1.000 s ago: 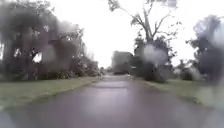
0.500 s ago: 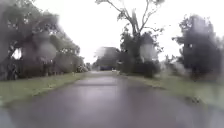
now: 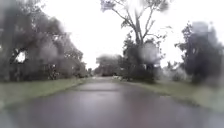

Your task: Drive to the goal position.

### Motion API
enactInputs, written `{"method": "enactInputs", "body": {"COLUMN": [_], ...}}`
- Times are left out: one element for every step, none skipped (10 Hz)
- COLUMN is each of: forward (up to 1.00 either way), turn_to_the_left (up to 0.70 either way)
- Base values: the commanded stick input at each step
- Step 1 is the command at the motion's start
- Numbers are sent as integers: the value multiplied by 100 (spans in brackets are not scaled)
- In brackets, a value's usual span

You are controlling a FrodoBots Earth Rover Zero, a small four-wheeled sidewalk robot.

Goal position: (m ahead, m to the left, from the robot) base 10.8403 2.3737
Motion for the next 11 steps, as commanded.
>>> {"method": "enactInputs", "body": {"forward": [85, 85, 85, 85, 85, 85, 85, 85, 85, 85, 85], "turn_to_the_left": [0, 0, 0, 0, 0, 0, 0, 0, 0, 0, 0]}}
